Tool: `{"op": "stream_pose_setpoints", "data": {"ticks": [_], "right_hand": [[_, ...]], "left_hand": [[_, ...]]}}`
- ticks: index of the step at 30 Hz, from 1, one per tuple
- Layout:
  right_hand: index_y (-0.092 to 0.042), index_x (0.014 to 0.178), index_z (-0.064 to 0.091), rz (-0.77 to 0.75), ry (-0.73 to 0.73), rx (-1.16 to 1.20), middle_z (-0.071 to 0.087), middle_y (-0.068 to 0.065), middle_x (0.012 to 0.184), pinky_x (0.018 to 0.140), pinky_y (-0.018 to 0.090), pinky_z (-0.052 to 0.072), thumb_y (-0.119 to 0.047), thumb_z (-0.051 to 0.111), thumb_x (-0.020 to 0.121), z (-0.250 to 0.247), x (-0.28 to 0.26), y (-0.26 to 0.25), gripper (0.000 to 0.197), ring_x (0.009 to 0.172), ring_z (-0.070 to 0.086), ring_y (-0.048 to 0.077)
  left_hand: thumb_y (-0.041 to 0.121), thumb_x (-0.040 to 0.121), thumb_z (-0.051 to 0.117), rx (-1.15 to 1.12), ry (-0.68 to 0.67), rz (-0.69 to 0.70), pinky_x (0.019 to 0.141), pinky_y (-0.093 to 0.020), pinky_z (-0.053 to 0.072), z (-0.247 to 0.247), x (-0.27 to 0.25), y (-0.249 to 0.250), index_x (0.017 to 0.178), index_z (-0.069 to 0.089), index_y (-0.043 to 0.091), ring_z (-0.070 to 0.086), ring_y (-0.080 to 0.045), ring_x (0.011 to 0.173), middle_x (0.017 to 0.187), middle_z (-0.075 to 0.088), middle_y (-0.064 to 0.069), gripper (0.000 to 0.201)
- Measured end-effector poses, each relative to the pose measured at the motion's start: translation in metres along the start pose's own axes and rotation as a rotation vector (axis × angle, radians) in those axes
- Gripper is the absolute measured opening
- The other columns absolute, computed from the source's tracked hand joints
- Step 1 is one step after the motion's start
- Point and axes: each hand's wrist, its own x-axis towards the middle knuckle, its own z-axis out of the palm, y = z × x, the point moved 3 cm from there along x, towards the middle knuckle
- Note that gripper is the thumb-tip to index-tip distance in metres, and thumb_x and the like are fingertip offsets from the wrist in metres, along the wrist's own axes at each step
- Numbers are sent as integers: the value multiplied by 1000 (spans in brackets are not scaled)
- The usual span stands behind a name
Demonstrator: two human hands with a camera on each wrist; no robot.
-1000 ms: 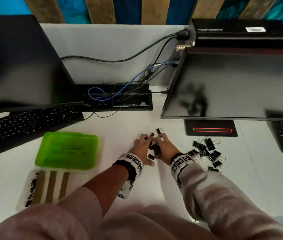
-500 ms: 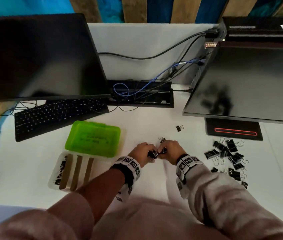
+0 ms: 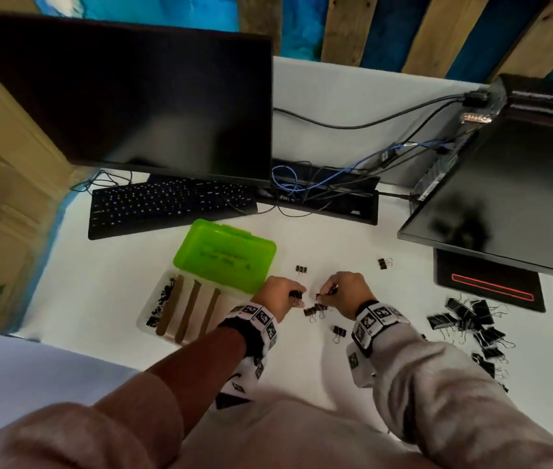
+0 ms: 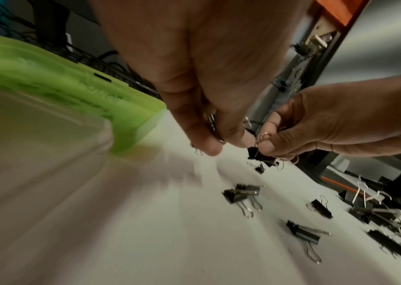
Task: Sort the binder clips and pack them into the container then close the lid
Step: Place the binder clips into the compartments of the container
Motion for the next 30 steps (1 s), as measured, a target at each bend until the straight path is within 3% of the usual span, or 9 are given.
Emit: {"op": "stream_pose_setpoints", "data": {"ticks": [1,3,5,8,13,16,21,25,30], "right_hand": [[-21,63,63,-22,-4,1,68,2,85,74,26,52,-14,77,71,0,0,-10,17,78,63,17],[-27,58,60,-68,-20,-15,69,1,84,76,27,51,-15,77,70,2,2,-31,24,77,61,15],[-22,64,65,-121,-41,-26,69,0,82,72,24,47,-16,78,69,7,7,-55,16,75,60,14],[-12,73,70,-214,-67,-7,66,-1,76,63,16,41,-13,79,69,19,15,-94,10,69,59,13],[-12,76,71,-355,-139,-94,68,0,80,69,21,41,-19,79,71,59,27,-161,12,74,57,11],[-12,77,72,-439,-218,-155,71,3,85,69,22,43,-20,80,70,91,27,-198,13,75,59,12],[-14,79,72,-501,-320,-251,70,-1,84,71,20,46,-17,78,71,137,21,-244,10,76,60,12],[-12,81,72,-441,-312,-300,71,4,90,70,18,41,-16,74,75,152,27,-253,8,77,58,13],[-13,80,70,-357,-271,-291,72,6,88,66,19,39,-18,74,76,161,33,-251,8,73,57,13]], "left_hand": [[-3,85,59,-14,23,-13,67,-2,46,-6,-3,-2,111,66,6,68,-15,78,99,72,-14,29],[6,83,67,-41,88,-27,77,-11,48,-21,-11,-4,115,64,10,67,-17,88,102,71,-12,33],[20,80,72,-10,158,-25,85,-25,50,-40,-23,-8,113,65,17,65,-20,95,106,71,-9,35],[35,78,71,-1,254,-84,82,-33,52,-69,-42,-26,108,66,29,64,-19,94,104,71,-2,32],[39,77,68,12,443,-209,79,-35,53,-111,-87,-78,102,67,31,65,-23,87,96,72,-4,25],[36,79,68,-23,476,-309,78,-29,49,-122,-116,-110,101,69,29,65,-24,90,98,72,-4,24],[39,77,70,-174,507,-413,78,-37,54,-116,-147,-152,101,66,38,68,-22,85,92,73,-2,24],[46,79,67,-221,504,-426,79,-35,53,-111,-151,-163,106,64,41,66,-21,87,97,72,-1,28],[33,80,69,-336,490,-392,79,-26,48,-103,-148,-168,106,67,34,65,-17,87,98,72,-1,26]]}}
